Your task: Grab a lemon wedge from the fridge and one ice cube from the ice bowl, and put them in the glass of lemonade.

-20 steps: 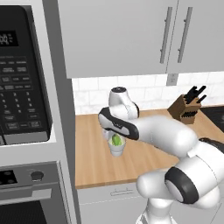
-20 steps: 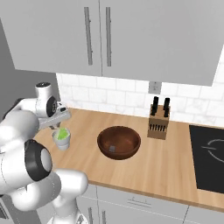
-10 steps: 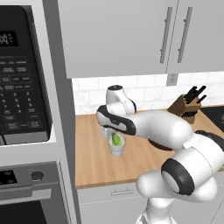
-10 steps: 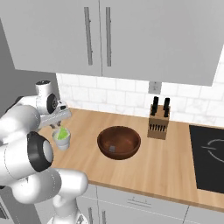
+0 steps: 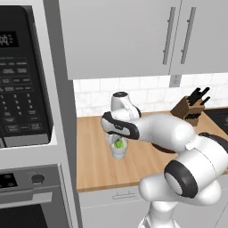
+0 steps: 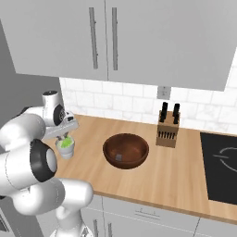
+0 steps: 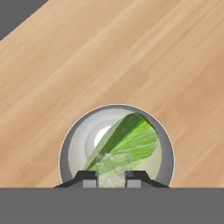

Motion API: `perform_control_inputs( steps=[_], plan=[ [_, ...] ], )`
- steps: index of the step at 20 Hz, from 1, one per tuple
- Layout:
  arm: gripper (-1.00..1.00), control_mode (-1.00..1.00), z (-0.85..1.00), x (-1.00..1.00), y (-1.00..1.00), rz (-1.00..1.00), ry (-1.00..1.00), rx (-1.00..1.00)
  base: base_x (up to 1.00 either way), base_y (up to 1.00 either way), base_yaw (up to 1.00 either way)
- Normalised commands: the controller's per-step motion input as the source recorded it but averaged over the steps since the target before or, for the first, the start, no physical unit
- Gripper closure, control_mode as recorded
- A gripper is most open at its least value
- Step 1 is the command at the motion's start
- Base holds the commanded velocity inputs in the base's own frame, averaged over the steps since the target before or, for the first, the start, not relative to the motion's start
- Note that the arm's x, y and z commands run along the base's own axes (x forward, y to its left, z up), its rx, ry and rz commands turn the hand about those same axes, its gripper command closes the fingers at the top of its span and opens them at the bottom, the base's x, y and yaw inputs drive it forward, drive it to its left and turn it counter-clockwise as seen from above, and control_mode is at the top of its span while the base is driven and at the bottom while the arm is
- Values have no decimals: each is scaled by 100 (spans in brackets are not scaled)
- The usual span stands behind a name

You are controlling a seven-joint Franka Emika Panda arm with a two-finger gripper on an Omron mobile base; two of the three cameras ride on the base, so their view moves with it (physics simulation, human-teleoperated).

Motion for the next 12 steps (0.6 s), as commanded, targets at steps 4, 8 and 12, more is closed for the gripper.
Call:
perform_control_inputs(
  steps=[4, 8, 12],
  plan=[
    [-100, -100, 0, 0, 0, 0, 0, 0, 0, 0, 0],
    [-100, -100, 0, 0, 0, 0, 0, 0, 0, 0, 0],
    [-100, -100, 0, 0, -7, 0, -1, 0, 0, 0, 0]
  ],
)
